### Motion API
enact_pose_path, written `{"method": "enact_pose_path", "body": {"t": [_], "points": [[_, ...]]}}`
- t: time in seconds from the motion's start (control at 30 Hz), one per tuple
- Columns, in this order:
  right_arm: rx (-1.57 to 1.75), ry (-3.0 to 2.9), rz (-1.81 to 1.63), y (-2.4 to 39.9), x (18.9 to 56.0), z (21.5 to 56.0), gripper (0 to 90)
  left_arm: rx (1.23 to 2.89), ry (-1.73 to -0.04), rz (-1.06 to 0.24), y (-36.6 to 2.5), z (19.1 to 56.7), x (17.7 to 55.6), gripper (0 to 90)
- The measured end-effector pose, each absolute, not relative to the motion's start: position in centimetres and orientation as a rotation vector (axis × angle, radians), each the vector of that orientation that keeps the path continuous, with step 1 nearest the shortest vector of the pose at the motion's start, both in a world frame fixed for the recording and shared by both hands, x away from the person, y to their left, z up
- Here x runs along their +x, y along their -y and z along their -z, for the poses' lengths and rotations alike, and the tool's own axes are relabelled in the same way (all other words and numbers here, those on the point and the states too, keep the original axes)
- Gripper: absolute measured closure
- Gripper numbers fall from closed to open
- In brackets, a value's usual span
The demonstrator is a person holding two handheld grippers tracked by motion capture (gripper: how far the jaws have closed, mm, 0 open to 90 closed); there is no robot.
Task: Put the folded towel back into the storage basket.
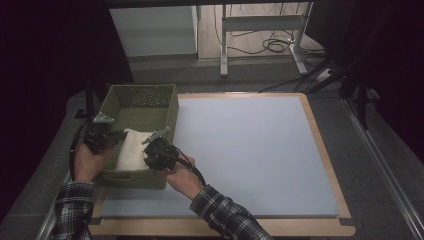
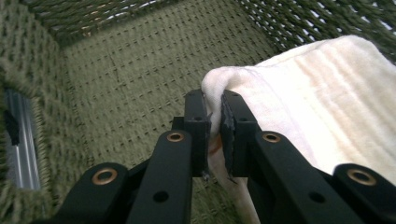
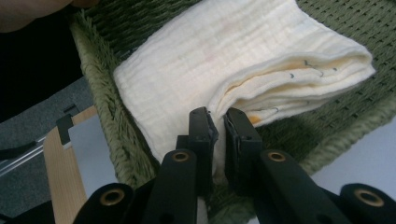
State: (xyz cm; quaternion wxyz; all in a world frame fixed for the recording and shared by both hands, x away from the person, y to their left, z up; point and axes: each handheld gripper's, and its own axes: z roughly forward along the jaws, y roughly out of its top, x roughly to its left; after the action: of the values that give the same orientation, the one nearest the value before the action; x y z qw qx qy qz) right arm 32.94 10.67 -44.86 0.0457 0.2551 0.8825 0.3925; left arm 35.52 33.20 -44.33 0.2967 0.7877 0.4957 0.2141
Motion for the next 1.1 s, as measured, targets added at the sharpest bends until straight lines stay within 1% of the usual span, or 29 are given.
{"method": "enact_pose_path", "body": {"t": [0.13, 0.17, 0.27, 0.53, 0.57, 0.6, 0.73, 0.77, 0.8, 0.93, 1.1], "points": [[0.781, -2.694, -1.191, -10.7, 32.9, 44.9, 79.9, 2.155, -1.315, -0.595, -32.6, 44.5, 35.7, 79.9], [0.769, -2.706, -1.198, -10.8, 32.9, 44.8, 76.3, 2.153, -1.318, -0.599, -32.5, 44.5, 35.8, 73.6], [0.760, -2.702, -1.207, -10.7, 32.8, 44.6, 71.7, 2.149, -1.320, -0.595, -32.5, 44.3, 35.9, 70.7], [0.737, -2.668, -1.244, -9.8, 33.1, 43.5, 67.1, 2.126, -1.320, -0.597, -32.2, 43.7, 35.9, 64.9], [0.732, -2.664, -1.252, -9.5, 33.1, 43.3, 66.0, 2.122, -1.317, -0.594, -32.1, 43.6, 35.9, 63.1], [0.715, -2.659, -1.254, -9.2, 33.1, 43.1, 63.8, 2.107, -1.315, -0.587, -32.0, 43.4, 35.9, 59.4], [0.693, -2.640, -1.257, -8.3, 33.0, 42.7, 57.8, 2.068, -1.313, -0.576, -31.4, 43.0, 36.0, 51.8], [0.693, -2.640, -1.257, -8.3, 33.0, 42.7, 57.8, 2.068, -1.313, -0.576, -31.4, 43.0, 36.0, 49.1], [0.685, -2.633, -1.258, -7.8, 33.0, 42.5, 55.7, 2.067, -1.312, -0.576, -31.3, 42.9, 36.0, 49.1], [0.676, -2.616, -1.255, -6.5, 33.0, 42.2, 50.0, 2.064, -1.302, -0.578, -30.4, 42.5, 36.2, 41.4], [0.662, -2.600, -1.247, -4.6, 33.1, 42.1, 44.9, 2.033, -1.280, -0.551, -29.3, 42.0, 36.3, 34.5]]}}
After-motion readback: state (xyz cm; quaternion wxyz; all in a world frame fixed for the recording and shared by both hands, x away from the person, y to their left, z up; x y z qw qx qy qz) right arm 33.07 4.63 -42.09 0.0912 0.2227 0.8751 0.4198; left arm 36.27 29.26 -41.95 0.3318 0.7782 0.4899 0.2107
